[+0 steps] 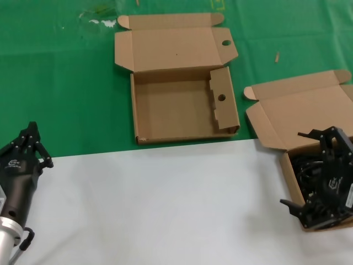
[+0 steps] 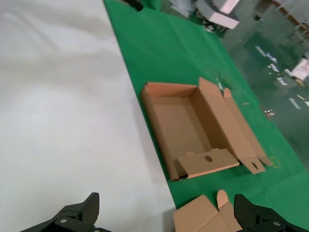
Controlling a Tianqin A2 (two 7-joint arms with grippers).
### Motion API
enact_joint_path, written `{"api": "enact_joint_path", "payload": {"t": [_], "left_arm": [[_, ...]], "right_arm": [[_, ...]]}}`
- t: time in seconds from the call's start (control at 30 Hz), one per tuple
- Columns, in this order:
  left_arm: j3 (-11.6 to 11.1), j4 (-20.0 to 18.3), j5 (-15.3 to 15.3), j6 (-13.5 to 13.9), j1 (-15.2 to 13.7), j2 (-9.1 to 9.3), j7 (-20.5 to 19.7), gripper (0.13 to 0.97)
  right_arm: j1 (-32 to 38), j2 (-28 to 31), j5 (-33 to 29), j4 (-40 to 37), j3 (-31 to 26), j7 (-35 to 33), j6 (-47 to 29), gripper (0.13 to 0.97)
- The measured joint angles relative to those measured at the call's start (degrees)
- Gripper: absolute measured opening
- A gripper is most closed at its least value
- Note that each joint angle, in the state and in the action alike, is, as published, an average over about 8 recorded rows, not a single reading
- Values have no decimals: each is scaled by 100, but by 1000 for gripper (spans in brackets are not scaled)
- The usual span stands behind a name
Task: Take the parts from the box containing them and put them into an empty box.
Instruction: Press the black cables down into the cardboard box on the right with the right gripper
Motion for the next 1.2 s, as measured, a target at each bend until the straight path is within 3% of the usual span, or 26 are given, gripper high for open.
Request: {"api": "enact_joint_path", "payload": {"t": [0.33, 0.83, 1.2], "left_arm": [[0, 0, 0, 0, 0, 0, 0, 140], [0, 0, 0, 0, 0, 0, 0, 140], [0, 0, 0, 0, 0, 0, 0, 140]], "right_arm": [[515, -86, -1437, -316, 110, 623, -1455, 966], [1430, -649, -2308, -929, 442, -50, -3525, 966], [2211, -1185, -2910, -1451, 397, -348, -4510, 940]]}}
